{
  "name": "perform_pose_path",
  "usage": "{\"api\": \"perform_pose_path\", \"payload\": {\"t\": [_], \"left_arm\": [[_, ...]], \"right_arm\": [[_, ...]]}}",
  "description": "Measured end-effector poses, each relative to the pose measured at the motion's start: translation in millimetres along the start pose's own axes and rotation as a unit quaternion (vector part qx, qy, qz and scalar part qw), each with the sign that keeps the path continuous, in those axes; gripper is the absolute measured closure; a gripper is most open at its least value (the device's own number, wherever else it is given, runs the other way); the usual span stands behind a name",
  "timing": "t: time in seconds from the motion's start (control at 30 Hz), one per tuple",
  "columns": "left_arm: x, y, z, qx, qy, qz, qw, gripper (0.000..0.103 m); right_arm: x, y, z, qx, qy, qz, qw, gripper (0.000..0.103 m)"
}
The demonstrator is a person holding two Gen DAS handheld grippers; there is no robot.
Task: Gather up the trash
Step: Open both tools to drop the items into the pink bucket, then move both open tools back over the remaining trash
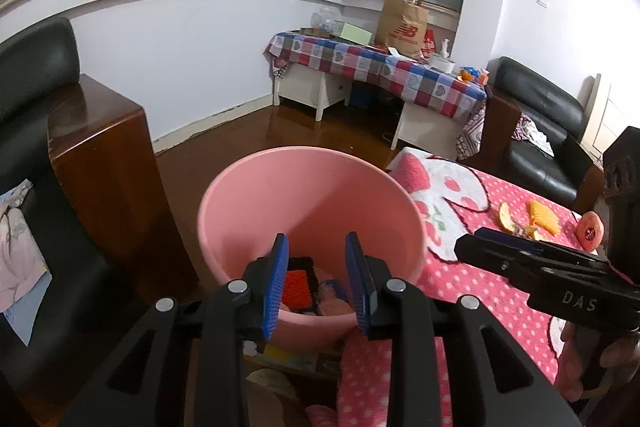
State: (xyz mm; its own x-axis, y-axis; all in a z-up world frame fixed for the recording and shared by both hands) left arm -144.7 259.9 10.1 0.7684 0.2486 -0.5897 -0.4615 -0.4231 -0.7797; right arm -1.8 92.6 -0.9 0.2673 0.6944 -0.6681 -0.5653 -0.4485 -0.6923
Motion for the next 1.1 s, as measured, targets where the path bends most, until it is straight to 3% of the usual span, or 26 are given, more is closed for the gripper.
{"api": "perform_pose_path", "payload": {"t": [0.23, 0.5, 0.97, 1.1], "left_arm": [[-0.2, 1.7, -30.8, 0.024, 0.019, 0.010, 0.9995, 0.074], [8.8, 12.1, -76.2, 0.045, 0.053, 0.034, 0.9970, 0.074], [27.4, 44.3, -168.3, 0.103, 0.107, 0.084, 0.9853, 0.074], [33.0, 51.7, -184.7, 0.115, 0.111, 0.096, 0.9825, 0.068]], "right_arm": [[-23.7, 12.3, -23.6, 0.022, 0.017, -0.009, 1.000, 0.062], [-56.8, 39.1, -55.7, 0.039, 0.065, -0.024, 0.997, 0.062], [-104.1, 91.5, -120.1, 0.108, 0.123, -0.032, 0.986, 0.062], [-112.3, 99.6, -134.5, 0.123, 0.130, -0.036, 0.983, 0.062]]}}
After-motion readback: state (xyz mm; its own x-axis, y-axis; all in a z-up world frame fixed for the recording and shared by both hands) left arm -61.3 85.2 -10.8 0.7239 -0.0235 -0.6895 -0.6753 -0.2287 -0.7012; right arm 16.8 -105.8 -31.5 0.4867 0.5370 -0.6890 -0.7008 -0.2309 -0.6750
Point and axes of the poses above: each gripper's, at about its wrist camera, not at the fingertips, and x roughly the way its jaws point, z to its left, y to its underside, the point moved 2 cm from there along x, roughly the way its jaws point, and after that the axes turned 8 degrees about y, right-handed, at the moved point
